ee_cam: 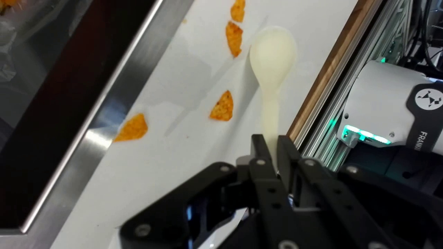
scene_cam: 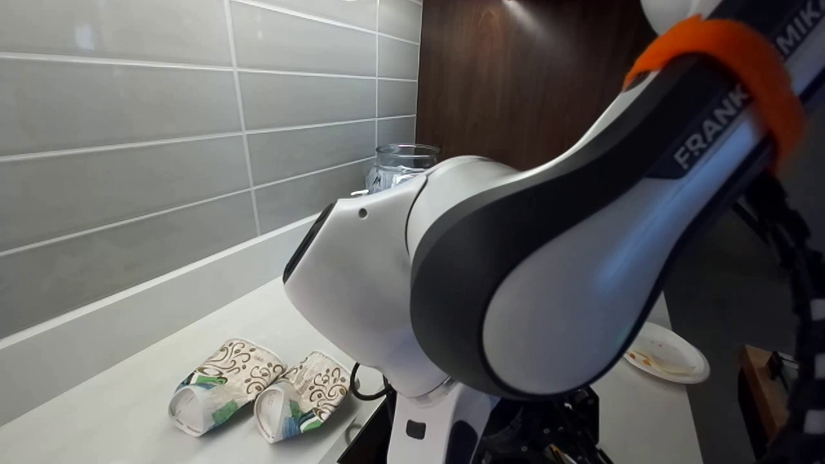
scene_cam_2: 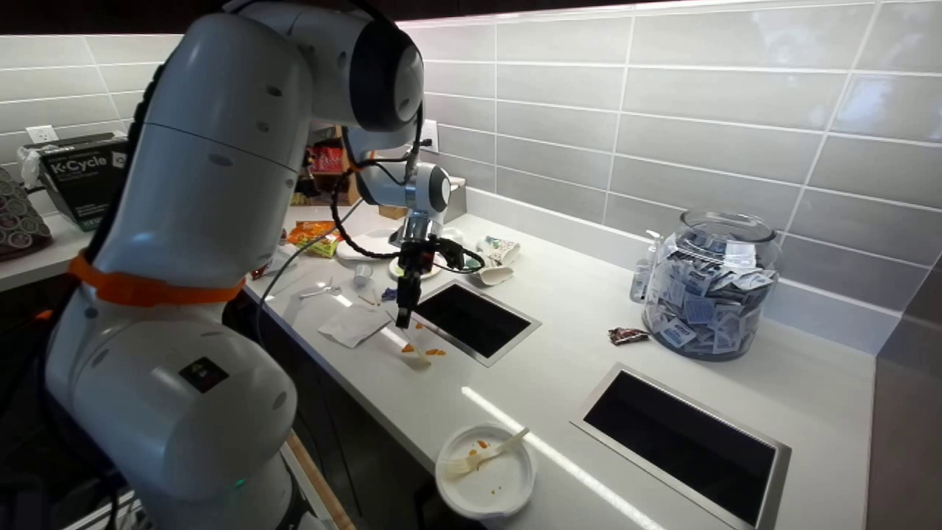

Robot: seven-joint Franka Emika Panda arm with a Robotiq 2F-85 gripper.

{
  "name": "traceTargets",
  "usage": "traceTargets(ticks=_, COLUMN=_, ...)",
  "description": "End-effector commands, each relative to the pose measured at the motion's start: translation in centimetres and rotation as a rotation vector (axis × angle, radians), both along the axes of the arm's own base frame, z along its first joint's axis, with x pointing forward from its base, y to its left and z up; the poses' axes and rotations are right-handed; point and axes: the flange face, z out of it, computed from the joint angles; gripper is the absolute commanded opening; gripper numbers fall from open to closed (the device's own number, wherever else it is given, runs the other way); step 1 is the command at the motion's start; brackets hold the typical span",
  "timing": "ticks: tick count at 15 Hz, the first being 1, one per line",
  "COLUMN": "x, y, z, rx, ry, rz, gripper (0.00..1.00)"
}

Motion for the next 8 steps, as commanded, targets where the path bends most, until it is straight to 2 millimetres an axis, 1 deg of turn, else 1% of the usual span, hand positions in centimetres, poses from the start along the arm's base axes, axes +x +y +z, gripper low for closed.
traceTargets(ticks=1, x=1.2, y=0.7, z=-1.2, rx=-0.008, ry=-0.050, rz=0.019, gripper=0.03)
traceTargets(ticks=8, x=2.5, y=1.2, z=-1.0, rx=-0.015, ry=-0.087, rz=0.037, gripper=0.03)
